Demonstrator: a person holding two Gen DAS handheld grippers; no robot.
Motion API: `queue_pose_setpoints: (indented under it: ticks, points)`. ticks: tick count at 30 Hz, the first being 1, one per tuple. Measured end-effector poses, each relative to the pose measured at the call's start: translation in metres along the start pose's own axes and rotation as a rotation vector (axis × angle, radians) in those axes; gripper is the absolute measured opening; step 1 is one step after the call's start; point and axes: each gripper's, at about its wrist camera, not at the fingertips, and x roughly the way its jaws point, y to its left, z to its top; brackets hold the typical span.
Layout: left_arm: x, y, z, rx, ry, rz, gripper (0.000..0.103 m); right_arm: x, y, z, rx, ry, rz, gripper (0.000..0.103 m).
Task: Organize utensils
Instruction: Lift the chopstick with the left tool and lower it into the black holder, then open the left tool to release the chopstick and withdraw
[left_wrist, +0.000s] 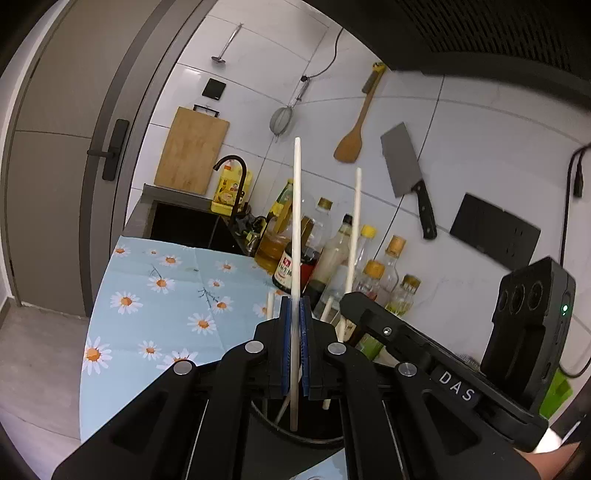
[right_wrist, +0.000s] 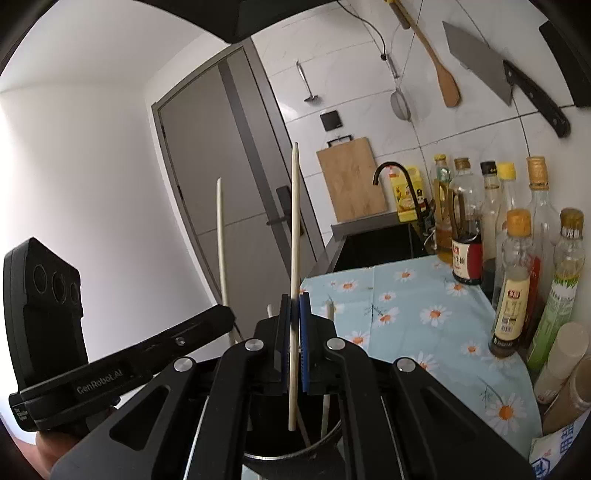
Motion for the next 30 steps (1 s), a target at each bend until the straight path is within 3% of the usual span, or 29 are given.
queue_pose_setpoints:
  ticks: [6, 19, 23, 27, 29, 30]
  points:
    - [0.001, -0.007, -0.011, 0.055, 0.017, 0.025, 0.004, -0.001, 0.001, -0.011, -0.019, 0.028, -0.010, 0.006]
    - [-0.003, -0.005, -0.018, 0.040, 0.048, 0.057, 0.005, -0.007, 0.009, -0.019, -0.029, 0.051, -0.022, 0.006]
    - [-0.005, -0.006, -0.017, 0.037, 0.060, 0.061, 0.005, -0.011, 0.008, -0.018, -0.012, 0.065, -0.035, 0.021]
    - [-0.011, -0.010, -0.013, 0.054, 0.060, 0.061, 0.005, -0.020, 0.009, -0.014, -0.027, 0.065, -0.043, 0.021]
    - [-0.017, -0.010, -0.010, 0.039, 0.077, 0.066, 0.019, -0.025, 0.010, -0.012, -0.033, 0.068, -0.051, 0.021]
    - [-0.023, -0.011, -0.007, 0.031, 0.066, 0.068, 0.021, -0.029, 0.011, -0.011, -0.037, 0.067, -0.051, 0.021]
